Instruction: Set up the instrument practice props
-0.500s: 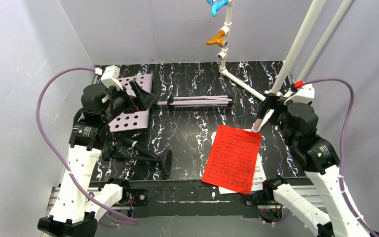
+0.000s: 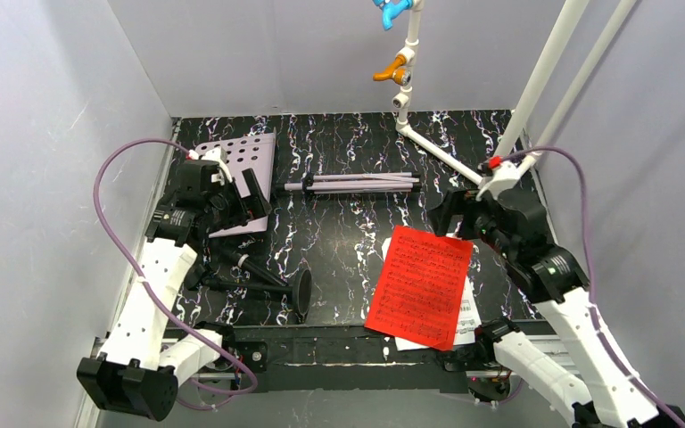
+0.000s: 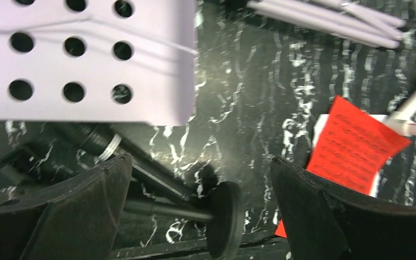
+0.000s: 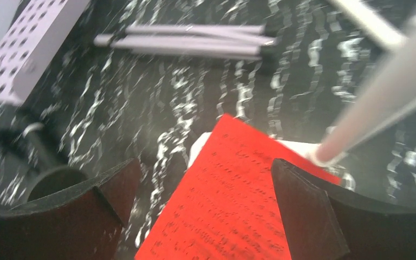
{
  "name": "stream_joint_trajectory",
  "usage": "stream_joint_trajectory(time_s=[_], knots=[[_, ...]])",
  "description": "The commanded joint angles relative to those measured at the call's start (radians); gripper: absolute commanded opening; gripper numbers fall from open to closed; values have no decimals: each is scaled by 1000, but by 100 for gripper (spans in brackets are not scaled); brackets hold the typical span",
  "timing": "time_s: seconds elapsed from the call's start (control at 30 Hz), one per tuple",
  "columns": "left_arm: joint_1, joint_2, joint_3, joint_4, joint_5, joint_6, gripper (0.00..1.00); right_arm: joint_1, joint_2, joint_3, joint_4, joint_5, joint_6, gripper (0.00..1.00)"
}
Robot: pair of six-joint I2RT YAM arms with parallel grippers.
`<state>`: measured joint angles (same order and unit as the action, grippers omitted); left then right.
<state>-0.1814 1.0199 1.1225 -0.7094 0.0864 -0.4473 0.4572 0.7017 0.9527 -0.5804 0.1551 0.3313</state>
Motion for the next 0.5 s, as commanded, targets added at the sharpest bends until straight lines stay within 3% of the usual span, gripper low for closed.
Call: stream_joint_trajectory(time_s=[0.0, 0.13, 0.33, 0.47], knots=[[18, 21, -12, -131, -159, -32, 100, -2, 69, -32, 132, -377, -63, 100], [73, 0, -67, -119, -106, -125, 100, 37, 115, -36, 215, -472, -62, 100], [178, -94, -193, -7, 55, -420, 100, 300, 211, -22, 297, -309, -96, 100], [225, -152, -278, 63, 53, -663, 100, 493, 315, 8, 355, -187, -120, 100]])
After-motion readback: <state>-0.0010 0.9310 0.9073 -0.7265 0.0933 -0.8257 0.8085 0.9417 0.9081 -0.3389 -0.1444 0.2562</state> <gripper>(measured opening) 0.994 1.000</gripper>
